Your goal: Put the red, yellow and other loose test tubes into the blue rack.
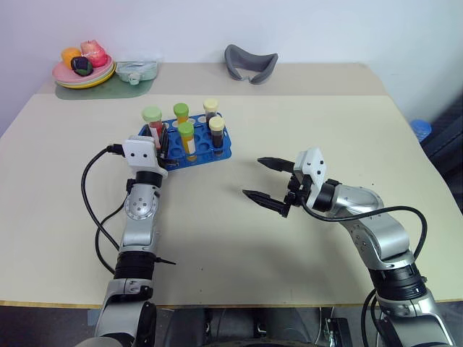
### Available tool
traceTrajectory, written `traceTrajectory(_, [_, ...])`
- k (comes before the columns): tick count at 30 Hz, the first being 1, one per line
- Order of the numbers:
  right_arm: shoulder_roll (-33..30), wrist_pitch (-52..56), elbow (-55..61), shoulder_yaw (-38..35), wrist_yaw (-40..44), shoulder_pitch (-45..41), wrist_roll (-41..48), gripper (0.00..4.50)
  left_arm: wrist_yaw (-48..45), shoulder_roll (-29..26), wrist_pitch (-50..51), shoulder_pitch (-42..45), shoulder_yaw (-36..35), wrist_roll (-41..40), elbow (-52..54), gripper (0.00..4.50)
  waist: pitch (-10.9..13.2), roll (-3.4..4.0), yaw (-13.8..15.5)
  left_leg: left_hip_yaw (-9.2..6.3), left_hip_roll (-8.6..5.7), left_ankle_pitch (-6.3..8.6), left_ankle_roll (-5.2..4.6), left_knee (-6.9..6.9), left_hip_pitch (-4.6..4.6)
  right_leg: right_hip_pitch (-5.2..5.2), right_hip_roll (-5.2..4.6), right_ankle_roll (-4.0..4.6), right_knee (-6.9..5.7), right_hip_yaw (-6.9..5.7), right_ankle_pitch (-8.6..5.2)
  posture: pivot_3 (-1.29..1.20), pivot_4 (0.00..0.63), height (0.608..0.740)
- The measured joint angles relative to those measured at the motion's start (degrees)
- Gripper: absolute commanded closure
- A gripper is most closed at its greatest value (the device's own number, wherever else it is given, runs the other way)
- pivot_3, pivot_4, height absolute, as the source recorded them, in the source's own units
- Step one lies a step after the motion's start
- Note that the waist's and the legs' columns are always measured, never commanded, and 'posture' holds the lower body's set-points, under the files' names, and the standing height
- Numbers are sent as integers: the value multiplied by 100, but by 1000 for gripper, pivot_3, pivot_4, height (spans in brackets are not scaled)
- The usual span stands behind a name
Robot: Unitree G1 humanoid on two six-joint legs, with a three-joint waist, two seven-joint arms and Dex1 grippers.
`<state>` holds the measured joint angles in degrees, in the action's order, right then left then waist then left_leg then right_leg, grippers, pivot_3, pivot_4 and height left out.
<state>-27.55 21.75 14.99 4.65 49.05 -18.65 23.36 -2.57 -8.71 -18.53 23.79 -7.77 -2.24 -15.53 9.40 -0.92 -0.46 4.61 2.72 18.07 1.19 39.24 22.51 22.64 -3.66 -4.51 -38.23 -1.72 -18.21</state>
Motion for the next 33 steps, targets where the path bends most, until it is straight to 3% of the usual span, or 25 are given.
traceTrajectory(33, [4, -3, 0, 1, 31, 0, -8, 0, 286, 13, -88, -135, 17, 174, 62, 3429, -1, 1, -1, -1, 0, 0, 0, 0, -3, -3, -1, 0, 0, 0, 0, 0, 150, 735])
